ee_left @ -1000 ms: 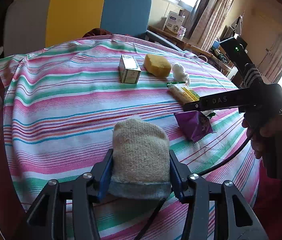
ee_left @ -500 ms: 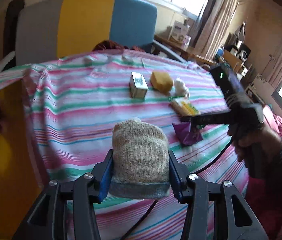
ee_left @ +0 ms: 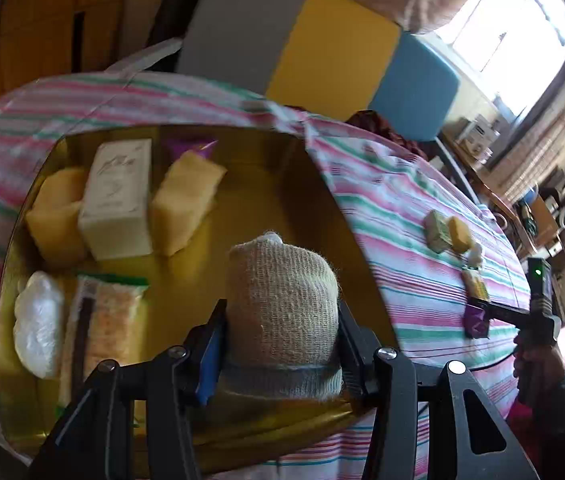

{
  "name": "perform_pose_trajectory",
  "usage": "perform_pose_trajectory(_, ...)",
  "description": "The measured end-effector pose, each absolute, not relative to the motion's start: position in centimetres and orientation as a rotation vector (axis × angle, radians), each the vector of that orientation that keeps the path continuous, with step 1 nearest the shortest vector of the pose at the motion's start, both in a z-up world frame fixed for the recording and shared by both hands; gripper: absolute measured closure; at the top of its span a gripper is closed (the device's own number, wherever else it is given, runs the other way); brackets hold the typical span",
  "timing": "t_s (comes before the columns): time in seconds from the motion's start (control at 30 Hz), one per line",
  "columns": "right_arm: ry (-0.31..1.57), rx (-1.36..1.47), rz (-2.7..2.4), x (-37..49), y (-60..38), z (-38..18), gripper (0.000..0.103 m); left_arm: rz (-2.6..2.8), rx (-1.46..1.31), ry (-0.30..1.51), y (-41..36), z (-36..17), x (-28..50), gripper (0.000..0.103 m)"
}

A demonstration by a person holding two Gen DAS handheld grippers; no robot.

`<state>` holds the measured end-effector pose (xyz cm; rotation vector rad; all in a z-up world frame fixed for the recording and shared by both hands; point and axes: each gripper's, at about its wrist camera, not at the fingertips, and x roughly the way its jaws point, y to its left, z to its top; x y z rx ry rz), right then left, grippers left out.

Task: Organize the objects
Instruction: 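Carry the grey sock into the gold tray and open the left tool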

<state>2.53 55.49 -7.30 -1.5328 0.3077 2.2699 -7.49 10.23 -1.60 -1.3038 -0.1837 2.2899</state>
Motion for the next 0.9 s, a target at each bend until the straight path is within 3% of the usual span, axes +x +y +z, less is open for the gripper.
perform_pose_trajectory(0.47,0.296,-1.537,2.265,2.7,55.2,-7.1,0.053,2.348,-1.526,-0.083,10.4,-5.6,-11.8,0.053)
perform_pose_trajectory(0.9,0.293,-1.536,2.265,2.5,55.3,-7.1,0.053,2.434,-1.451,0.011,10.3,-4.4,-12.1,0.047)
